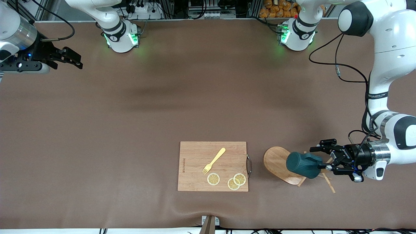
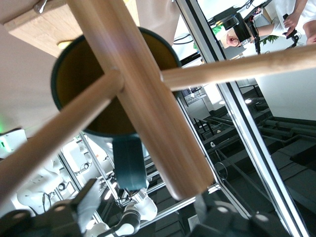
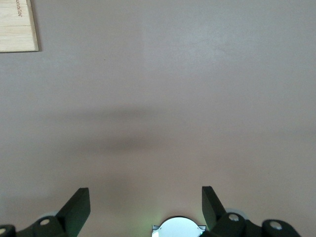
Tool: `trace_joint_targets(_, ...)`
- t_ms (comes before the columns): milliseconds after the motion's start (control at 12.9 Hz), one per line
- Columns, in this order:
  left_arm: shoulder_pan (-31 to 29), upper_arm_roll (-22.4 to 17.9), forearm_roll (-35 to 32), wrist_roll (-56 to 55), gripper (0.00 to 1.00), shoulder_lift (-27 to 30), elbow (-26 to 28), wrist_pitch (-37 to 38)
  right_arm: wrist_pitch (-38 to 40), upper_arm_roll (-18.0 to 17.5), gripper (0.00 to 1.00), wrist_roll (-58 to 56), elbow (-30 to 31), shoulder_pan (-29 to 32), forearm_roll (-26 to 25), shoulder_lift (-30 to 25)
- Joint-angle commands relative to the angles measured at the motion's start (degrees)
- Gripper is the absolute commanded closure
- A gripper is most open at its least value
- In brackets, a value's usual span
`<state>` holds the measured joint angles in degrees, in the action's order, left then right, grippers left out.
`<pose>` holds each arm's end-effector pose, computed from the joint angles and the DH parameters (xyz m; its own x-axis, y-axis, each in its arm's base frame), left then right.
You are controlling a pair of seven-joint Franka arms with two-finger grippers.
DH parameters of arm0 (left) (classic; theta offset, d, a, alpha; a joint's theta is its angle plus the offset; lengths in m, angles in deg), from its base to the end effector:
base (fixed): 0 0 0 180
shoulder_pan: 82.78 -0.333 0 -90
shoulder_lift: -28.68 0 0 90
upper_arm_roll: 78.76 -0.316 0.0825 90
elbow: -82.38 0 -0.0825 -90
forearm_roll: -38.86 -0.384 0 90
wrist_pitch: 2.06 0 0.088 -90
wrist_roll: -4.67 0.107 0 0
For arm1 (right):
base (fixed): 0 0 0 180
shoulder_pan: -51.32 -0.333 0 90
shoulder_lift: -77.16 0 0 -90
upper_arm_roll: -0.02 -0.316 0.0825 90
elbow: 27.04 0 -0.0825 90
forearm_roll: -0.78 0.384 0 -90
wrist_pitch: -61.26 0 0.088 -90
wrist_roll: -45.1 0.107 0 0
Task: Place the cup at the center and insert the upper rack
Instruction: 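Hang the mug handle onto a stand peg with the left gripper, then open the left gripper and withdraw it from the mug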
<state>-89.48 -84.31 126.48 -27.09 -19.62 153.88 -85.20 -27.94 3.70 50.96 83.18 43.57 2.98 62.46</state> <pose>0.7363 0.0176 0.3144 0.4663 0.0693 -0.8819 0.8828 0.0275 0.4689 0.4643 0.0340 0.5886 0.9929 -0.0271 -0.1155 -0.0323 -0.9986 -0.0429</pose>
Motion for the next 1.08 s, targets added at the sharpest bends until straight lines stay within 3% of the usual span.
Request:
trace_joint_targets(0,-0.86,0.46,0.54,-4.95,0.00,2.94,0.05,2.02,0.17,-0.78,0.00,0.03,0.96,1.16,-0.61,-1.47)
trace_joint_targets(155,-1.03,0.11,-0.78,-8.82,0.00,6.01,0.05,2.64,0.08,-0.78,0.00,0.03,0.96,1.16,-0.61,-1.47)
trace_joint_targets(542,-1.30,0.02,-11.23,-15.59,0.00,15.50,-0.13,4.39,0.17,-0.78,0.00,-0.59,0.88,1.16,-1.40,-1.73)
trace_joint_targets(1006,-1.04,0.63,-26.59,-14.90,0.00,27.01,0.22,6.77,-1.15,-0.43,0.00,-1.46,0.88,1.24,-1.40,-2.17)
